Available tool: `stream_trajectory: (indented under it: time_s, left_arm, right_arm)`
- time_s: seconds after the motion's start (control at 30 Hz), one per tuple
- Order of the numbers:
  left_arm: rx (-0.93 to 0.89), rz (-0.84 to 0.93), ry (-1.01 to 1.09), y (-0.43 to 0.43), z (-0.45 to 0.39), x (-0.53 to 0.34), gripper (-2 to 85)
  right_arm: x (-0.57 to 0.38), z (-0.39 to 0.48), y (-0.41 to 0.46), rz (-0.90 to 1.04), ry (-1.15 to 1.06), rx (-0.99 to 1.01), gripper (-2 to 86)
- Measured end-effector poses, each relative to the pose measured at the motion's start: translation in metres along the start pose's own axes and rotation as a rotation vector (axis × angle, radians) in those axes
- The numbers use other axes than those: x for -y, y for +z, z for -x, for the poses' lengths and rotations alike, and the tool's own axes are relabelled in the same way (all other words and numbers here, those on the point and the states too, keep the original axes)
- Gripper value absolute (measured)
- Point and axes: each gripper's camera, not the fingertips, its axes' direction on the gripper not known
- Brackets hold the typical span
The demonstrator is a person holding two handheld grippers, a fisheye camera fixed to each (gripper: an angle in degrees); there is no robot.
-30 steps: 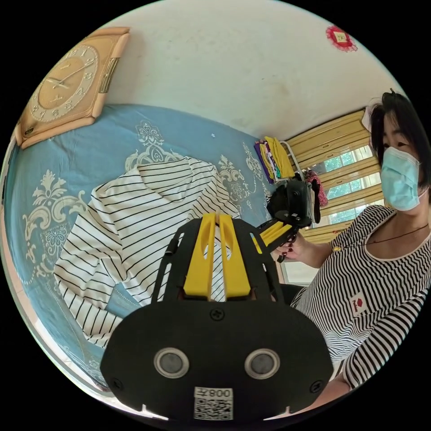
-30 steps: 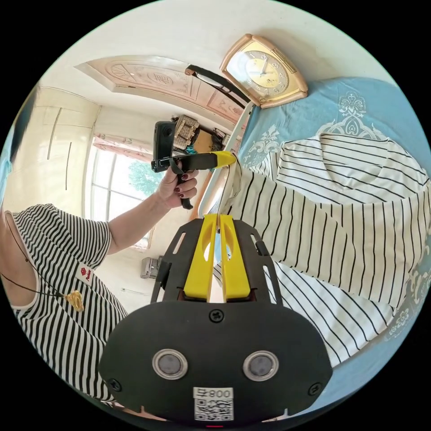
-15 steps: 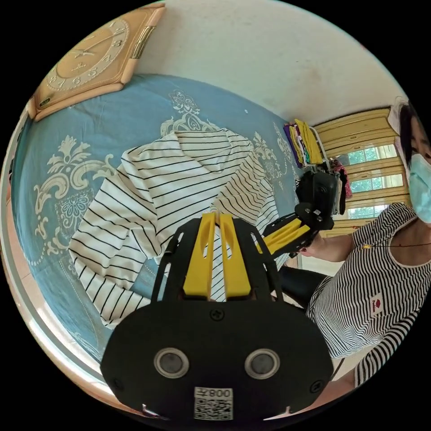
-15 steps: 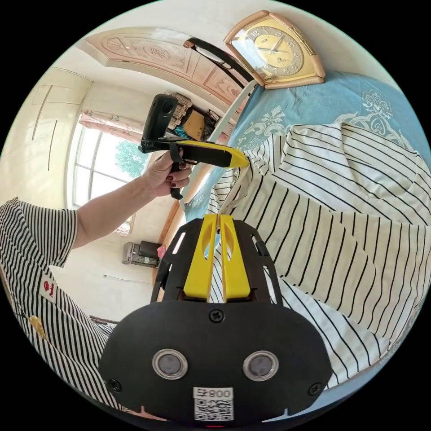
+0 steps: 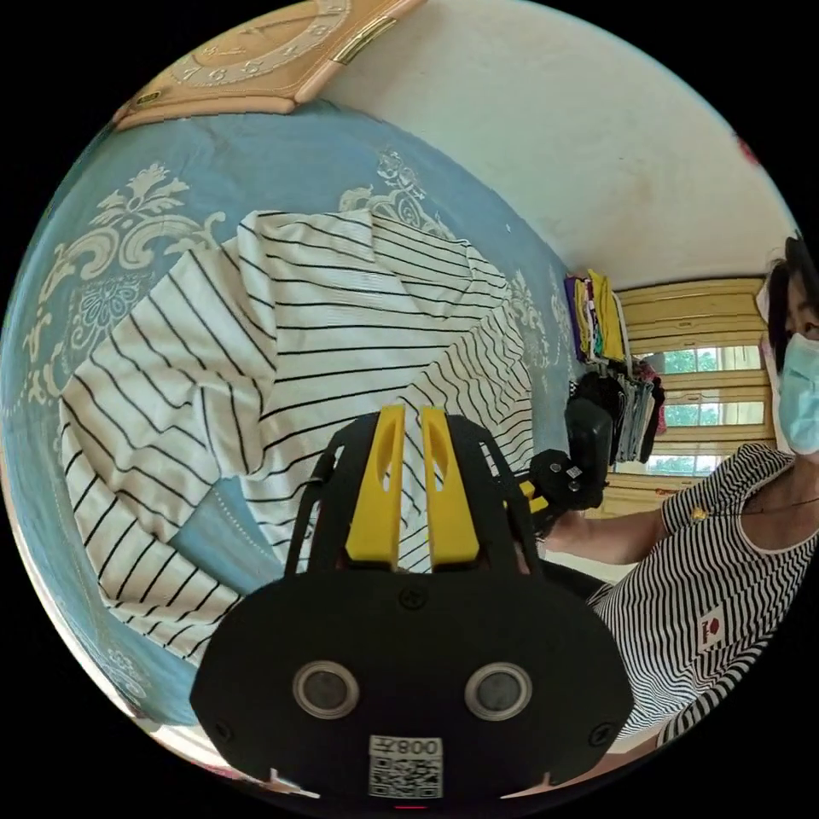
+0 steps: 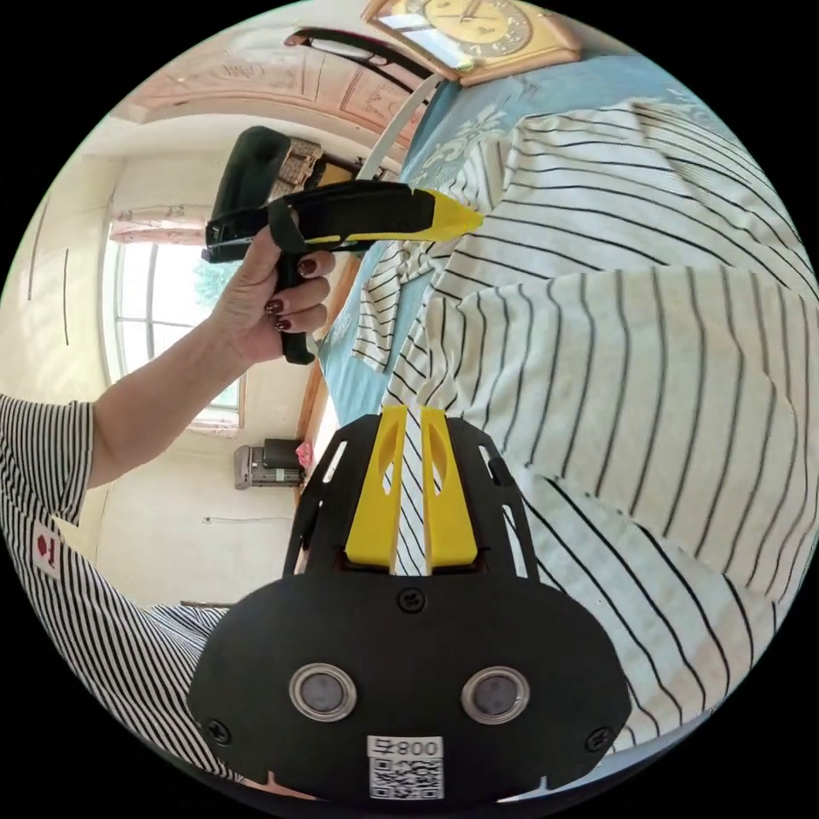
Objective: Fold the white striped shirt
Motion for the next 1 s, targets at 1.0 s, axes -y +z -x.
stream_trajectory:
  time_s: [1.0]
  left_arm:
    - [-0.073,0.250,0.553,0.173,-0.123,0.245,0.9]
  right_arm:
    - [-0.207,-0.192,-0.207,-0.740,0.629,0.076,0.3]
